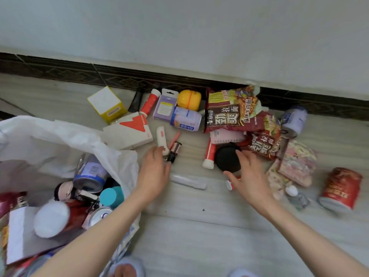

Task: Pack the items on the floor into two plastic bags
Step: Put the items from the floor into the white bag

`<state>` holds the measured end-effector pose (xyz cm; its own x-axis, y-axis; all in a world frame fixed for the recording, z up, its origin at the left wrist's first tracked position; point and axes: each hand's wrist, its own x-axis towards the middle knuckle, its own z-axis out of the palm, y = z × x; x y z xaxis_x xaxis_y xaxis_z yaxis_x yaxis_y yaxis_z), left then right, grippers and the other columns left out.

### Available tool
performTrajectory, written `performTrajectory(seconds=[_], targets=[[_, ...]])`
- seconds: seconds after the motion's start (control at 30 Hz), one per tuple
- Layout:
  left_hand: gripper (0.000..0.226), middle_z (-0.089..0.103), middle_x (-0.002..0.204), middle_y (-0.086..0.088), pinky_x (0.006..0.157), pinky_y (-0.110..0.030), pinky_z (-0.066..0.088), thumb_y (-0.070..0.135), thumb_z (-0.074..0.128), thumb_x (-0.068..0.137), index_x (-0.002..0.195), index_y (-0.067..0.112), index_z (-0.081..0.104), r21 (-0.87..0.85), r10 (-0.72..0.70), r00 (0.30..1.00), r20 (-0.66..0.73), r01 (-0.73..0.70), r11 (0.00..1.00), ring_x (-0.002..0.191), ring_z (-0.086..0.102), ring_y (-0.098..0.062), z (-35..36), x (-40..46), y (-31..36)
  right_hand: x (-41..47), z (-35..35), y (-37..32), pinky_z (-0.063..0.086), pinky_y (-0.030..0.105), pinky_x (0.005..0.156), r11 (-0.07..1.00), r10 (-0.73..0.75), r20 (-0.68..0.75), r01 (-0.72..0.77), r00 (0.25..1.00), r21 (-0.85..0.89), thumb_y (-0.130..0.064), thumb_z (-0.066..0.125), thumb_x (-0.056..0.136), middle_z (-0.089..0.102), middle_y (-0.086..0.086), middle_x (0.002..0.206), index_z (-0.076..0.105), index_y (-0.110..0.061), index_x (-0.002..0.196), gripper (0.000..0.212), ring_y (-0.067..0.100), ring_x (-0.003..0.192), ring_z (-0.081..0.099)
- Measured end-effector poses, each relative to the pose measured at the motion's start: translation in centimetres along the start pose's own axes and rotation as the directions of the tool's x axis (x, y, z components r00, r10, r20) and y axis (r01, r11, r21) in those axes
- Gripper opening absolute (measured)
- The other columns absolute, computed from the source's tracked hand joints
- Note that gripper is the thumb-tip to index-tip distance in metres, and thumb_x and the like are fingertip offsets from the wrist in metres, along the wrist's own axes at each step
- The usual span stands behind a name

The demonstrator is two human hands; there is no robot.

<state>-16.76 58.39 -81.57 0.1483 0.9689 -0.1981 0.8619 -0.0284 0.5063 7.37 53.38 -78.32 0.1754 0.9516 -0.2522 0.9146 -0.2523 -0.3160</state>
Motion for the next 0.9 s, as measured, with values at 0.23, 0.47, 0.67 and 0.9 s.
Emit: performTrajectory(seconds=[0.23,0.47,0.67,0.9], targets=[[0.043,0.036,0.135,-0.025,0.102,-0.044,0.033,0.021,0.046,0.094,0.131,-0.001,0.039,0.036,-0.029,0.998,-0.06,0.032,0.999,0.12,0.037,-0.041,2.1,5.8,1.5,2.5,1.3,-0.6,0.038,0.037,0.095,0.991,0.104,-0.077,-0.097,0.992,0.094,-0.033,0.066,0.081,0.034,0.019,0.124,0.032,-0.006,0.139,0.072,0.034,0.111,0.039],[0.02,0.028,0.144,-0.018,0.101,-0.044,0.037,0.012,0.05,0.091,0.109,0.005,0.057,0.023,0.036,0.998,0.055,-0.037,0.999,0.125,0.036,-0.036,2.6,6.4,0.6,3.3,1.5,-0.5,0.039,0.036,0.092,0.978,0.131,-0.038,-0.123,0.991,0.166,-0.021,0.067,0.082,0.037,0.017,0.124,0.038,-0.01,0.134,0.06,0.033,0.111,0.043],[0.06,0.045,0.127,-0.018,0.091,-0.035,0.037,0.01,0.058,0.088,0.14,0.01,0.028,0.046,-0.05,0.996,0.079,0.046,0.998,0.113,0.044,-0.031,2.1,5.4,0.2,2.3,1.5,0.0,0.039,0.035,0.086,0.982,0.072,-0.022,-0.067,0.997,0.179,-0.02,0.068,0.08,0.051,0.016,0.122,0.039,-0.007,0.128,0.057,0.032,0.112,0.046],[0.052,0.058,0.118,-0.014,0.073,-0.028,0.039,0.019,0.065,0.084,0.129,0.009,0.042,-0.068,-0.113,0.981,0.161,0.125,0.99,0.104,0.055,-0.029,0.7,4.2,1.1,1.8,1.2,-0.2,0.036,0.034,0.094,0.974,0.009,0.021,-0.014,1.0,0.228,-0.022,0.065,0.083,0.047,0.012,0.13,0.036,-0.012,0.135,0.06,0.029,0.121,0.043]])
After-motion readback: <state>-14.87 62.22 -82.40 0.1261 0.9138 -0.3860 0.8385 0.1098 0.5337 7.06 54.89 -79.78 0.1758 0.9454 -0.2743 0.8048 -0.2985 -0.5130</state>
